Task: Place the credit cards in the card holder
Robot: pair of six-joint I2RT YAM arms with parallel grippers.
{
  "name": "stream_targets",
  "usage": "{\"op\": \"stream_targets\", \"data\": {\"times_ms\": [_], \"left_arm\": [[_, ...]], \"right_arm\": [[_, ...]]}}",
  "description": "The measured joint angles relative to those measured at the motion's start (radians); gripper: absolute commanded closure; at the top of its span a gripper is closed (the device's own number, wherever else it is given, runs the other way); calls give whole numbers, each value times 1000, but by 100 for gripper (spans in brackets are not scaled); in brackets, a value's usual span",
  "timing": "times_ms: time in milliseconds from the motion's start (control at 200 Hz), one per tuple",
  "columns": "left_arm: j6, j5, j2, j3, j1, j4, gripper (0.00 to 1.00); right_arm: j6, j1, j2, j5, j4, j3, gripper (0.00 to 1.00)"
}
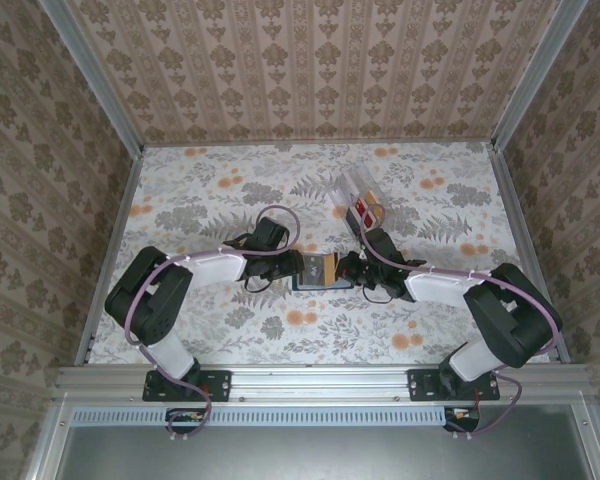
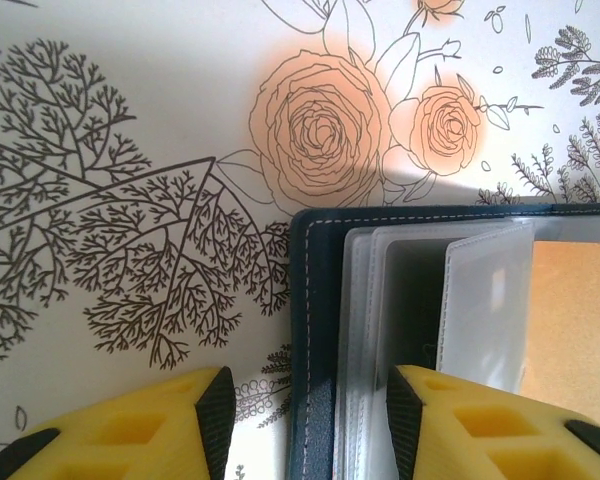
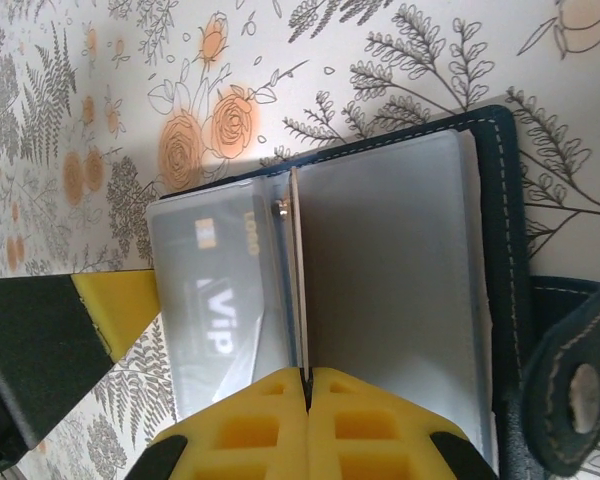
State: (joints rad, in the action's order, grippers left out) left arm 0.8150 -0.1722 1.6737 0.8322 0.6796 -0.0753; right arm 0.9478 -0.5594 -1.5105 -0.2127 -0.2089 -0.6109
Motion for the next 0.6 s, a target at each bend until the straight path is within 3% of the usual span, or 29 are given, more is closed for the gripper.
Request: {"op": "stream_targets", "data": {"times_ms": [345,600], "left_arm": [[0,49,-96,-8,9,-2,37],[-1,44,-88,-10,20,17,42]], "right_arm": [[19,5,-30,-32,-72,3,100],[34,7,-79,-58,-132,6,100]]}}
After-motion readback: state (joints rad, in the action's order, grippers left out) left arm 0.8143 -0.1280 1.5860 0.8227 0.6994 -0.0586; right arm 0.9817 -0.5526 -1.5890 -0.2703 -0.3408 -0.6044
